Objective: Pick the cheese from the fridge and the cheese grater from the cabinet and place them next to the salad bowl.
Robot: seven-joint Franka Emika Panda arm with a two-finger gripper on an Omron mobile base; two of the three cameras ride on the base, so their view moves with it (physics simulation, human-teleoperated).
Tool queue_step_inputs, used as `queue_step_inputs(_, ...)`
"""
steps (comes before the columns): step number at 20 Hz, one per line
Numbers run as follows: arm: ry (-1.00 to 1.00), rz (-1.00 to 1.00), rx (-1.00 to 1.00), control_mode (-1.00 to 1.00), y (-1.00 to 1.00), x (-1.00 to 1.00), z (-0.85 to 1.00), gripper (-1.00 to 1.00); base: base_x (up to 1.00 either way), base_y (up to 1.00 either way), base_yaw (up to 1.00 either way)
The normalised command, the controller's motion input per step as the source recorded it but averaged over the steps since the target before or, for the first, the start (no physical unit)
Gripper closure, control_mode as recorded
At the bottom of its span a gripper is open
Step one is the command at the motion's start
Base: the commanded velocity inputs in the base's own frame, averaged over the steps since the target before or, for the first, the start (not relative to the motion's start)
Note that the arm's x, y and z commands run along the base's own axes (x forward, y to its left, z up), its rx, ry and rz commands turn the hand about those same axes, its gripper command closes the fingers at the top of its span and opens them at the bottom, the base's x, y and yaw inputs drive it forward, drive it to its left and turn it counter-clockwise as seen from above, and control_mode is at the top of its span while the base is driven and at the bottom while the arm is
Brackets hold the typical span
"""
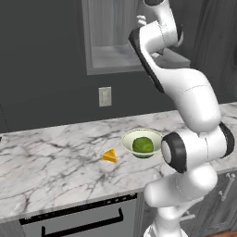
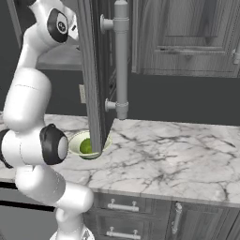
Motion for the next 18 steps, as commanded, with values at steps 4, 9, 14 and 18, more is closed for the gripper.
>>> queue_step_inputs(4, -0.09, 0.02, 0.00, -1.00, 0.33, -0.61, -0.01, 1.00, 0.00, 0.00, 0.00)
queue_step_inputs(9, -0.04, 0.05, 0.00, -1.00, 0.28, -0.62, -0.01, 1.00, 0.00, 0.00, 0.00)
queue_step_inputs(14, 0.00, 0.05, 0.00, -1.00, 0.29, -0.59, 0.00, 1.00, 0.00, 0.00, 0.00)
queue_step_inputs(18, 0.00, 0.06, -0.01, -1.00, 0.23, -0.65, 0.00, 1.00, 0.00, 0.00, 0.00)
